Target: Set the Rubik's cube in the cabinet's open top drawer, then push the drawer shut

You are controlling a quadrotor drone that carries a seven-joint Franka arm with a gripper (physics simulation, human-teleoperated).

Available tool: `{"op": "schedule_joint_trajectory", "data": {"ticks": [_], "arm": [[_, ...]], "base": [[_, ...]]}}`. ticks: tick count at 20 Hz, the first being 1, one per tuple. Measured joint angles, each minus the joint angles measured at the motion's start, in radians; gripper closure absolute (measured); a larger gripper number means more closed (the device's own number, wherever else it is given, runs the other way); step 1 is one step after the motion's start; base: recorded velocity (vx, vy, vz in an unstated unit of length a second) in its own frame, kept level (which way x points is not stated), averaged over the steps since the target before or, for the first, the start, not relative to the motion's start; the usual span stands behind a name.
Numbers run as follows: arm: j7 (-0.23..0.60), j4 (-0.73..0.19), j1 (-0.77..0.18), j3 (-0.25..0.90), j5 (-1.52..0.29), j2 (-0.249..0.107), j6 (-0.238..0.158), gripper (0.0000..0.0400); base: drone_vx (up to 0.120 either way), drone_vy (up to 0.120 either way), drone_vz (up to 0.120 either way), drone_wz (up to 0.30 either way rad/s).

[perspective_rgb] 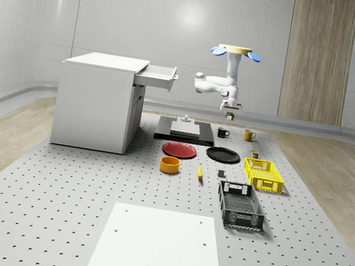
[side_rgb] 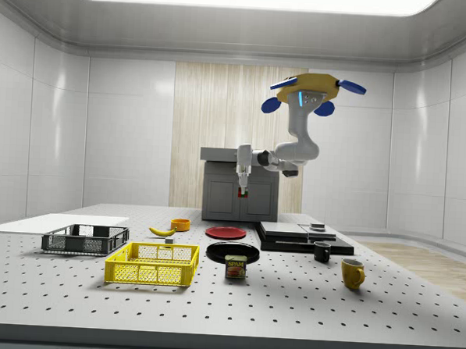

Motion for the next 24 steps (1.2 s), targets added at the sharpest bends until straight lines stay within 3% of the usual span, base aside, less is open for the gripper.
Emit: {"op": "schedule_joint_trajectory", "data": {"ticks": [8, 24], "arm": [[0.003, 0.001, -0.003, 0.003, 0.007, -0.016, 0.015, 0.0075], [0.007, 0.002, -0.009, 0.007, 0.018, -0.043, 0.04, 0.0075]], "base": [[0.005, -0.12, 0.02, 0.0], [0.0, -0.12, 0.12, 0.0]]}}
